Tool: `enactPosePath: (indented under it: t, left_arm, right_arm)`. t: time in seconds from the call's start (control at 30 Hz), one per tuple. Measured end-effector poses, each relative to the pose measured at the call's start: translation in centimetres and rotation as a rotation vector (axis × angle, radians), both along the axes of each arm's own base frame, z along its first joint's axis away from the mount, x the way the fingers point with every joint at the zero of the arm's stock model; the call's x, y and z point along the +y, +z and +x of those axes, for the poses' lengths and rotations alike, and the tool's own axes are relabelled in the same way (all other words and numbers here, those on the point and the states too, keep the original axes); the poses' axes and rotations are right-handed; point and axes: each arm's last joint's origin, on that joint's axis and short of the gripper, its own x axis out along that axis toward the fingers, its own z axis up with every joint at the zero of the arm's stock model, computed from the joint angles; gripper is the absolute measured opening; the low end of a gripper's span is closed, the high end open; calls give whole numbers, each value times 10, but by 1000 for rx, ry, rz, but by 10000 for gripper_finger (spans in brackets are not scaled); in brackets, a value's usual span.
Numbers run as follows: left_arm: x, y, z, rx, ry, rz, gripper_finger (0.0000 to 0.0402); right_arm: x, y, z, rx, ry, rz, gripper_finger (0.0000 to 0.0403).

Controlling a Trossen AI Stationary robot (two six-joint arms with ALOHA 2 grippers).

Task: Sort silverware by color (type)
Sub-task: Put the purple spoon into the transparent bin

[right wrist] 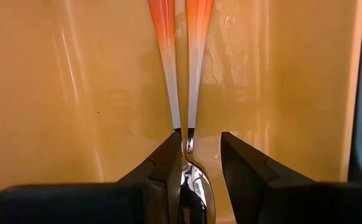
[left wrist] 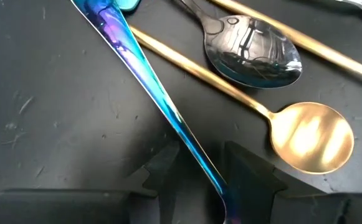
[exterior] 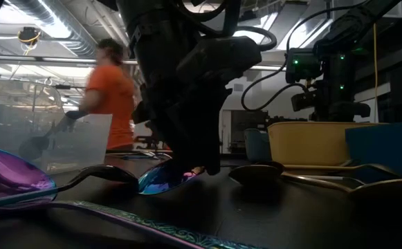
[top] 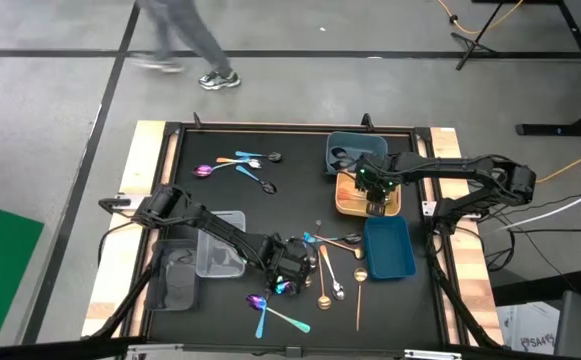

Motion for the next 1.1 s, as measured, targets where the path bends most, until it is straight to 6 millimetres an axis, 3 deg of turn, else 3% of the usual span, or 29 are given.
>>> enactPosePath:
  t: [0.67, 1.1]
  left_arm:
    - [3, 0, 1, -10, 22, 23, 119]
    - [3, 0, 1, -11, 22, 24, 32]
  right_arm:
    - [0, 0, 0, 0, 0, 0, 101]
    - [0, 0, 0, -3, 0, -1, 101]
